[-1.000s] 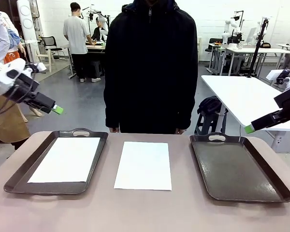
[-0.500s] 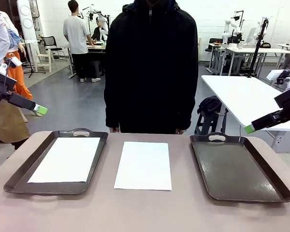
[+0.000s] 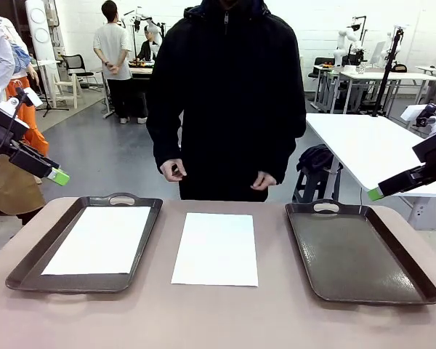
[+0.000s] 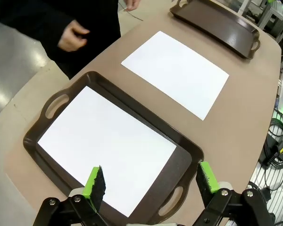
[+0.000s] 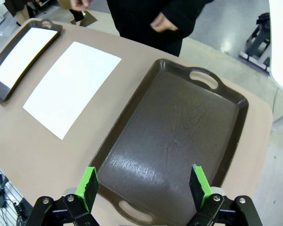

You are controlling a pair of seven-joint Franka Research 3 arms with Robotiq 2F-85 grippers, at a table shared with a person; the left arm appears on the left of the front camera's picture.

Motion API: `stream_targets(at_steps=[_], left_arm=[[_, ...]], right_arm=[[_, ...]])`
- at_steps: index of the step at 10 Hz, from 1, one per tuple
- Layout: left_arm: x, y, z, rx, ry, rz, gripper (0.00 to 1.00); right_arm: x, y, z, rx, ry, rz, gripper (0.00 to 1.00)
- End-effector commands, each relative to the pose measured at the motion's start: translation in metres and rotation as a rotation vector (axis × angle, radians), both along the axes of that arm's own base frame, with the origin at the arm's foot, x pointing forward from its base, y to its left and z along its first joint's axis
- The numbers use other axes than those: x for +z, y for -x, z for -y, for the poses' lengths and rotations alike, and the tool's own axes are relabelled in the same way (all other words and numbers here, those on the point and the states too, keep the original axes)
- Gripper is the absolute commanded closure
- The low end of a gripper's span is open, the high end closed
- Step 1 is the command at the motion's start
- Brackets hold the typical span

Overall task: Sort the A4 documents.
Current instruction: Receive the A4 Paper.

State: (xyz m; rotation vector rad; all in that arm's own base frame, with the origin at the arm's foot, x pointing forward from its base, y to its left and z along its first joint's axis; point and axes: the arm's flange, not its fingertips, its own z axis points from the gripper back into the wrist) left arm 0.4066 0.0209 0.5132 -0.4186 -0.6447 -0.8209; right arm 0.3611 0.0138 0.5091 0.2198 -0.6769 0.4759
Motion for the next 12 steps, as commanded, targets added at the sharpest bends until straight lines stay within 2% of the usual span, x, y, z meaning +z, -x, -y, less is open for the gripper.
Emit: stream_targets(at_steps=[1,5,6,12], left_arm=[[-0.005,-0.002,0.001,0.032,0.005,-0.018,0.0],[-0.007,-0.012,-0.011,0.099,0.079,-0.032,0.0],[-0.006,-0.004,-0.007,0.038,0.024,-0.024,0.0],[-0.006,-0.004,-0.007,0.038,0.024,-0.024,0.0]], right_arm=[[-0.002,-0.001,0.0,0.006,-0.012,-0.006,0.0],[-0.002,-0.001,0.0,0.006,-0.012,-0.006,0.0],[-0.002,-0.001,0.0,0.006,-0.012,-0.006,0.0],[-0.002,-0.001,0.0,0.006,-0.012,-0.006,0.0]])
